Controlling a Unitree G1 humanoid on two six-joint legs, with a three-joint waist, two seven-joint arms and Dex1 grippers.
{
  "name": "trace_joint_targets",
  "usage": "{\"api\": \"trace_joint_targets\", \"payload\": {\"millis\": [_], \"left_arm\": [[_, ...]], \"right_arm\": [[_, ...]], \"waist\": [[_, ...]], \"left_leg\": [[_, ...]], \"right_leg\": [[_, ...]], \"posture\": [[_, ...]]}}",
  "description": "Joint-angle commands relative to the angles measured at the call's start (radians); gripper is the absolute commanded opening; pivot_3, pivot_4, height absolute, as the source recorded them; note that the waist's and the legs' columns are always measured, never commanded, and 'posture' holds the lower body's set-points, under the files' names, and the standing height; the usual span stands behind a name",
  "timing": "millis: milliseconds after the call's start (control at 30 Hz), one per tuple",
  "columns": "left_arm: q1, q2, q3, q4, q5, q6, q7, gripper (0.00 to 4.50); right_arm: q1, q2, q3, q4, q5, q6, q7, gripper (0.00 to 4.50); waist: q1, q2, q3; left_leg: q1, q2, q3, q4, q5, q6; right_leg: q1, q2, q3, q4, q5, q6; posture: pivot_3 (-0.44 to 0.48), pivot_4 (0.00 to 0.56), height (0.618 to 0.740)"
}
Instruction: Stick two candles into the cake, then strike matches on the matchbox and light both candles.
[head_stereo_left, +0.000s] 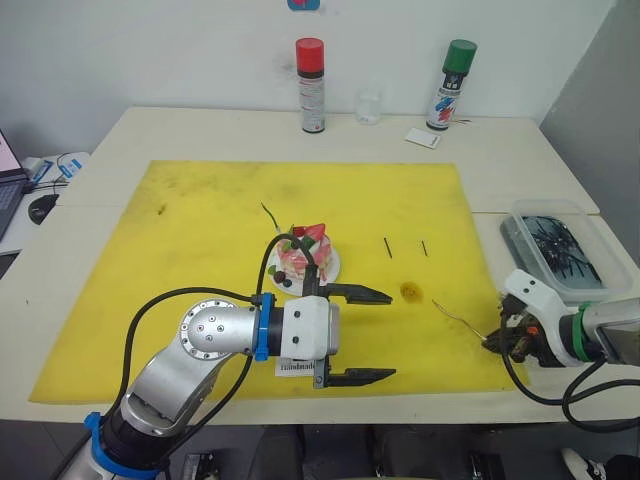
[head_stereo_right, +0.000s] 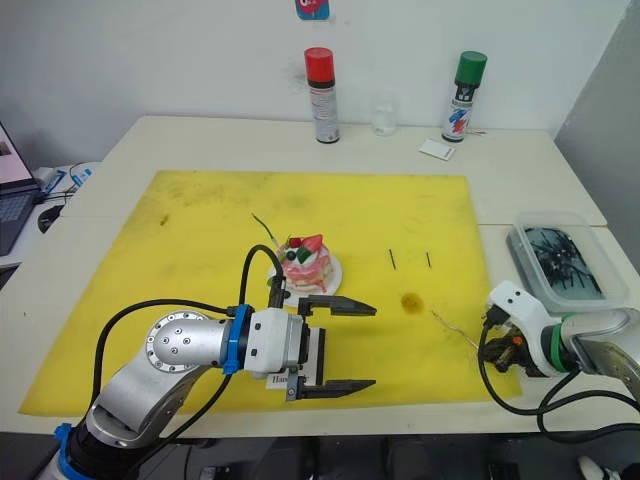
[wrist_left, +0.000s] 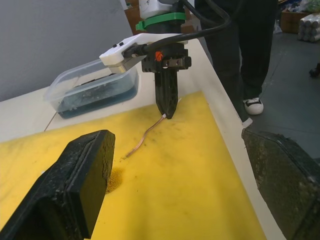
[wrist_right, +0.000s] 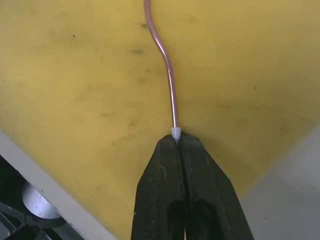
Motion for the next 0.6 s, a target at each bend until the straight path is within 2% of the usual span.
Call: {"api": "trace_joint_targets", "payload": {"millis": [33,100,200,300,400,500,600], "left_arm": [[-0.011,-0.004,0.013,-0.030,-0.018,-0.007,0.003,4.50],[0.012,0.002,0.036,-0.035,-0.040,0.009,0.013,4.50],[0.082,0.010,0.110,-0.053,-0.115,0.067,0.048,4.50],[0.173,-0.051,0.249,-0.100,-0.313,0.214,0.216,4.50],[0.273,-0.111,0.344,-0.155,-0.407,0.292,0.382,4.50],[0.386,-0.150,0.381,-0.234,-0.388,0.325,0.524,4.50],[0.460,-0.177,0.407,-0.287,-0.370,0.343,0.626,4.50]], "right_arm": [[-0.047,-0.016,-0.020,0.012,0.024,0.005,0.037,0.05],[-0.130,0.037,-0.061,0.048,0.108,0.052,0.071,0.05],[-0.317,0.175,-0.118,0.132,0.222,0.039,0.104,0.05],[-0.459,0.375,-0.174,0.199,0.256,-0.044,0.018,0.05],[-0.445,0.583,-0.134,0.157,0.153,-0.280,-0.077,0.05],[-0.412,0.807,-0.045,0.179,0.046,-0.505,-0.152,0.05],[-0.378,0.971,0.036,0.243,-0.064,-0.702,-0.190,0.05]], "waist": [[0.000,0.000,0.000],[-0.004,0.000,0.000],[-0.023,0.001,0.001],[-0.026,0.001,0.001],[-0.020,0.000,0.000],[-0.023,-0.001,0.000],[-0.021,0.001,0.001]], "left_leg": [[0.000,0.000,0.000,0.000,0.000,0.000],[0.000,0.000,0.001,0.000,0.000,0.000],[0.000,0.001,0.001,0.000,0.000,0.000],[0.000,0.001,-0.001,0.001,0.000,0.000],[-0.001,0.001,-0.004,0.001,0.000,0.000],[-0.002,0.002,-0.005,0.000,-0.001,0.001],[-0.003,0.002,-0.006,-0.001,-0.001,0.001]], "right_leg": [[0.000,0.000,0.000,0.000,0.000,0.000],[0.000,0.000,0.001,0.000,0.000,0.000],[0.000,0.001,0.001,0.000,0.002,0.000],[0.000,0.002,0.000,0.000,0.002,-0.001],[0.000,0.002,-0.002,0.000,0.002,-0.001],[0.000,0.002,-0.002,0.000,0.001,0.000],[-0.003,0.000,-0.001,0.001,0.001,0.000]], "posture": [[0.000,0.150,0.740],[0.000,0.150,0.740],[0.000,0.150,0.740],[0.000,0.150,0.740],[0.000,0.150,0.740],[0.000,0.150,0.740],[0.000,0.150,0.740]]}}
